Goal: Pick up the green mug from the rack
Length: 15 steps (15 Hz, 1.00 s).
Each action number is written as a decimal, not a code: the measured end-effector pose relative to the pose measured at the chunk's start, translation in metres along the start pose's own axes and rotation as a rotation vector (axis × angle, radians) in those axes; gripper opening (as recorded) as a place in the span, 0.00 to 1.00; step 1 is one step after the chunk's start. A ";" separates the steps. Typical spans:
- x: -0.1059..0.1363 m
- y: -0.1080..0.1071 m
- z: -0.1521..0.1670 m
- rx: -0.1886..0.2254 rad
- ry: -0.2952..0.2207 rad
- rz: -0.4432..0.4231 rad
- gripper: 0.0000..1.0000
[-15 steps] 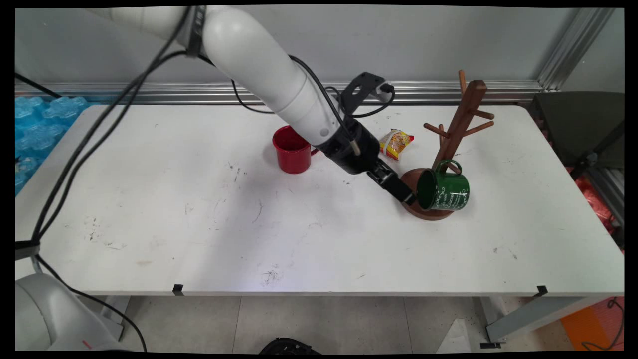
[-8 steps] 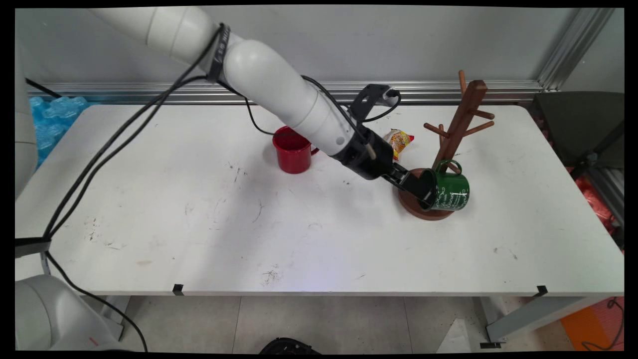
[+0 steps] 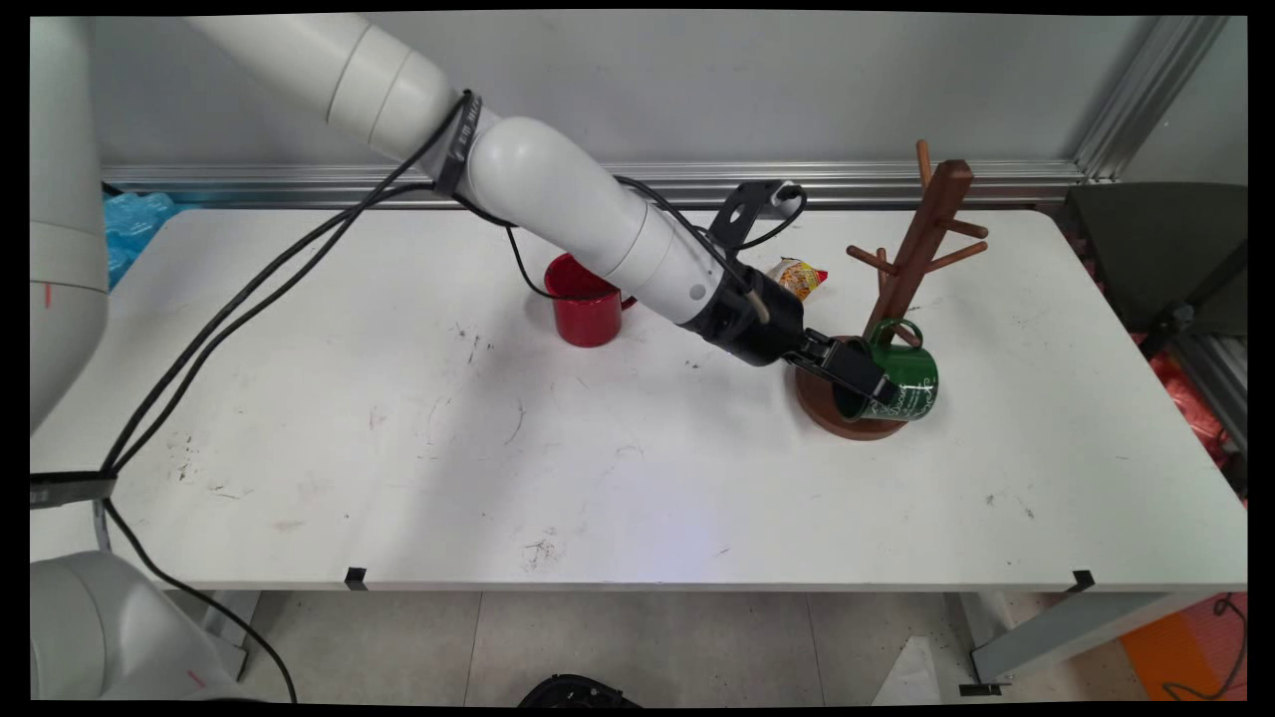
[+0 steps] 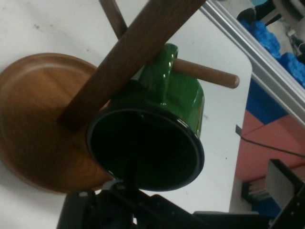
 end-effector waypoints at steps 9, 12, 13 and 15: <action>-0.015 -0.010 0.019 -0.016 0.043 -0.025 1.00; -0.019 -0.011 0.026 -0.010 0.057 -0.033 1.00; -0.021 -0.012 0.028 -0.008 0.063 -0.036 1.00; -0.023 -0.012 0.031 -0.005 0.072 -0.040 1.00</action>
